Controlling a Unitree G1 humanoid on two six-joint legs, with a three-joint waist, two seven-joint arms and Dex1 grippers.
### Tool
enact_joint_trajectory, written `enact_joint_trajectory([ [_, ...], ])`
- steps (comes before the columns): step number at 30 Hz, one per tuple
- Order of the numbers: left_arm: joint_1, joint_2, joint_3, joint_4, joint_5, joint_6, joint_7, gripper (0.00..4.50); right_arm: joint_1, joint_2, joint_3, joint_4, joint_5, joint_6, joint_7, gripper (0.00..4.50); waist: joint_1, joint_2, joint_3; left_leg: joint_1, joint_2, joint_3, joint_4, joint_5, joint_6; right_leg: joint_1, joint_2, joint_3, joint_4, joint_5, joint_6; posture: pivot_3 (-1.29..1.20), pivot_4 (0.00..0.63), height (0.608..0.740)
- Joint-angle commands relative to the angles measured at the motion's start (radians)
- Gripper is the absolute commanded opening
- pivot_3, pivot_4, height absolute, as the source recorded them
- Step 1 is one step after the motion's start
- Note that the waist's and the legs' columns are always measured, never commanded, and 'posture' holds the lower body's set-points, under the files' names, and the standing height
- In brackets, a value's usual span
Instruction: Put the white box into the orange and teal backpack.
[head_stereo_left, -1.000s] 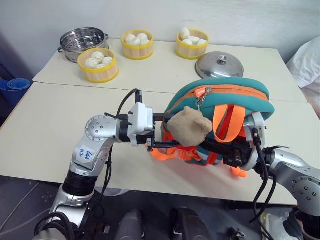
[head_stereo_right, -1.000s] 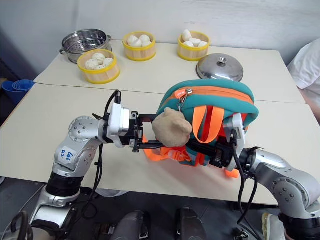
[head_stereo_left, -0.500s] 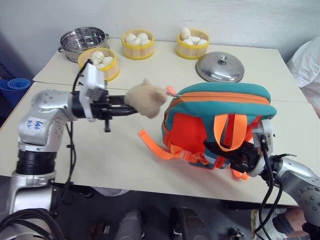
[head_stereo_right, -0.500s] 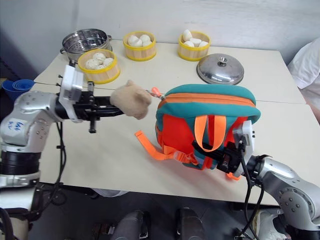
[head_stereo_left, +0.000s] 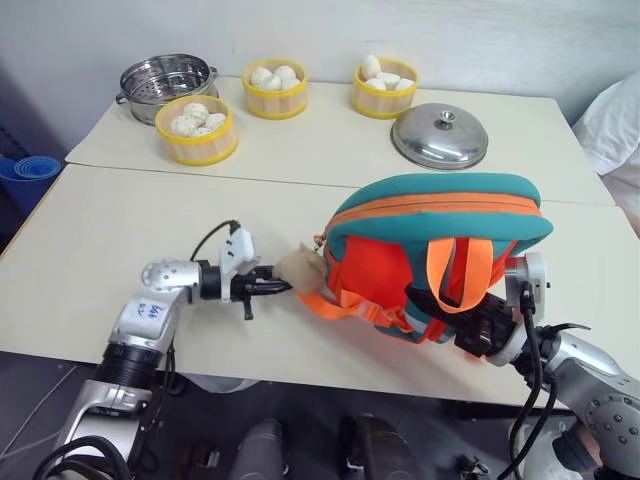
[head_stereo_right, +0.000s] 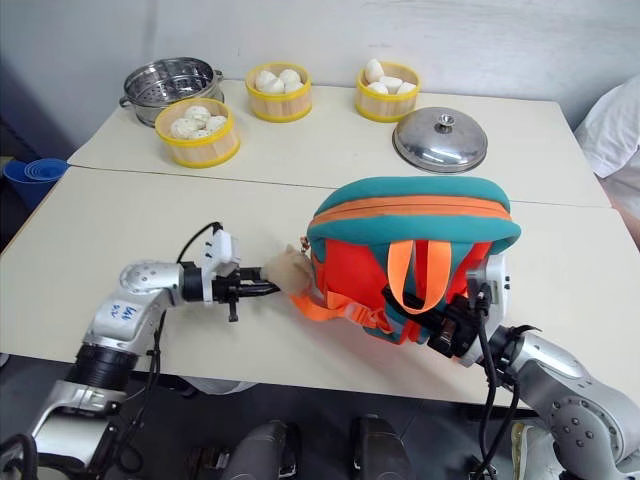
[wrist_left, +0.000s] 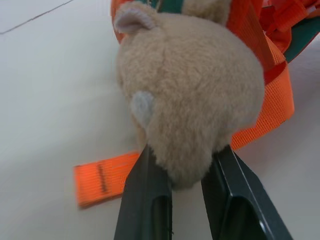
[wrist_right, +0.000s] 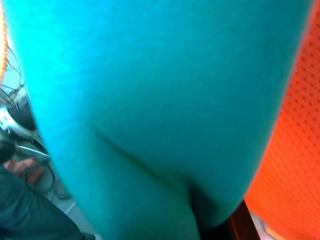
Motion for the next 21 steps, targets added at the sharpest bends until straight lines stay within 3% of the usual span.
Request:
enact_joint_trajectory([
  [1, 0.029, 0.026, 0.079, -0.045, -0.004, -0.014, 0.053, 1.41, -0.034, 0.044, 0.004, 0.005, -0.028, -0.044, -0.056, 0.66, -0.002, 0.0, 0.0, 0.0, 0.0, 0.0, 0.0, 0.0, 0.0, 0.0, 0.0, 0.0, 0.0, 0.0, 0.0, 0.0, 0.15, 0.74],
  [4, 0.118, 0.126, 0.178, -0.125, -0.095, 0.062, -0.018, 2.39, -0.016, 0.002, -0.013, -0.025, -0.155, -0.119, -0.003, 1.66, -0.01, 0.0, 0.0, 0.0, 0.0, 0.0, 0.0, 0.0, -0.001, -0.001, 0.0, 0.0, 0.0, 0.0, 0.0, 0.0, 0.15, 0.74],
  [7, 0.258, 0.226, 0.28, -0.21, -0.164, 0.091, -0.087, 3.35, 0.097, -0.105, -0.071, -0.028, -0.335, -0.267, 0.148, 2.7, -0.018, 0.001, 0.0, 0.0, 0.0, 0.0, -0.002, -0.002, -0.002, -0.001, 0.0, 0.0, 0.0, -0.001, -0.001, 0.0, 0.15, 0.74],
  [10, 0.383, 0.281, 0.359, -0.264, -0.191, 0.089, -0.114, 4.28, 0.204, -0.167, -0.164, 0.043, -0.416, -0.387, 0.277, 3.75, -0.014, 0.001, 0.0, 0.0, 0.0, 0.0, -0.002, -0.004, -0.001, 0.0, 0.0, 0.0, -0.003, -0.001, -0.001, 0.0, 0.15, 0.74],
  [12, 0.493, 0.303, 0.434, -0.305, -0.177, 0.108, -0.08, 4.5, 0.264, -0.177, -0.289, 0.18, -0.448, -0.54, 0.421, 4.44, -0.009, 0.001, 0.0, 0.0, 0.0, 0.0, -0.001, -0.005, 0.001, 0.003, -0.001, 0.0, -0.006, 0.0, 0.0, 0.0, 0.15, 0.74],
  [17, 0.647, 0.267, 0.524, -0.37, -0.14, -0.038, -0.065, 4.5, 0.264, -0.259, -0.357, 0.479, -0.538, -0.721, 0.6, 4.48, -0.001, 0.001, 0.0, 0.003, 0.0, 0.001, -0.001, -0.006, 0.004, 0.006, -0.002, 0.001, -0.01, 0.001, 0.0, 0.0, 0.15, 0.74],
  [21, 0.666, 0.273, 0.516, -0.369, -0.131, -0.054, -0.054, 4.5, 0.171, -0.315, -0.311, 0.714, -0.617, -0.876, 0.694, 4.48, -0.002, 0.004, -0.001, 0.005, 0.0, 0.002, -0.003, -0.008, 0.0, 0.006, -0.002, 0.002, -0.01, 0.0, -0.006, 0.0, 0.15, 0.74],
])
